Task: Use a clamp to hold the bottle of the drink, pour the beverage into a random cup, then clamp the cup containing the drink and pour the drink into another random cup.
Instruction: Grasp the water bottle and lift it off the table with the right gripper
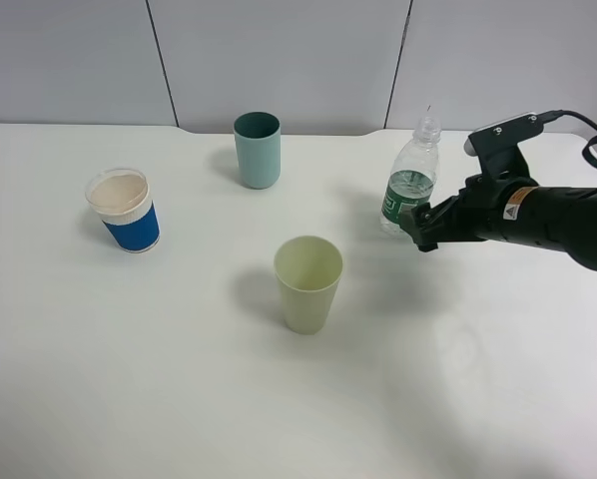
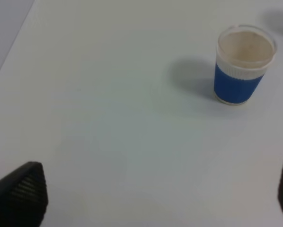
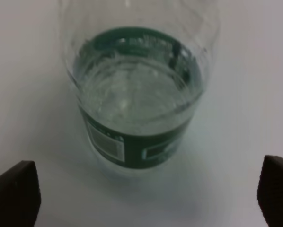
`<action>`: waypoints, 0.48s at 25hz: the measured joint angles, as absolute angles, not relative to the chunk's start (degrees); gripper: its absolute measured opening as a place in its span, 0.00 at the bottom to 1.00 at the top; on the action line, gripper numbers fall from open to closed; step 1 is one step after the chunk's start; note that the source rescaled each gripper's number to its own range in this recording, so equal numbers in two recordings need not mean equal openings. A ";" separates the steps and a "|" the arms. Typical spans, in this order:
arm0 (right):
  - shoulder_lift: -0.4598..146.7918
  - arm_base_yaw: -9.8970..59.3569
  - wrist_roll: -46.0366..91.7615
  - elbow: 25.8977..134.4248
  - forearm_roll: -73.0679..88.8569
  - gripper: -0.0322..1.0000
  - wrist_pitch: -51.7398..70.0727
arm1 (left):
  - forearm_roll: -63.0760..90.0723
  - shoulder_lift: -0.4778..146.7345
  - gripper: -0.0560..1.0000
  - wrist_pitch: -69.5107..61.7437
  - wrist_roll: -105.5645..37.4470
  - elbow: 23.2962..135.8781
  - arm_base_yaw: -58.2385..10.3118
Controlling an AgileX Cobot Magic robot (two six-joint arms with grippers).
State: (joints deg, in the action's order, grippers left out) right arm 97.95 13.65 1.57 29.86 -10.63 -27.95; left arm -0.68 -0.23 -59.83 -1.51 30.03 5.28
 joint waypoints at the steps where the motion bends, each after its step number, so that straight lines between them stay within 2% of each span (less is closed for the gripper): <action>1: 99.00 13.65 2.27 29.87 -10.63 0.80 -29.91 | -0.68 -0.23 0.98 -59.83 -1.51 30.03 5.28; 12: 107.72 13.65 3.43 29.93 -7.66 0.80 -48.69 | -0.68 -0.23 0.98 -59.83 -1.51 30.03 5.28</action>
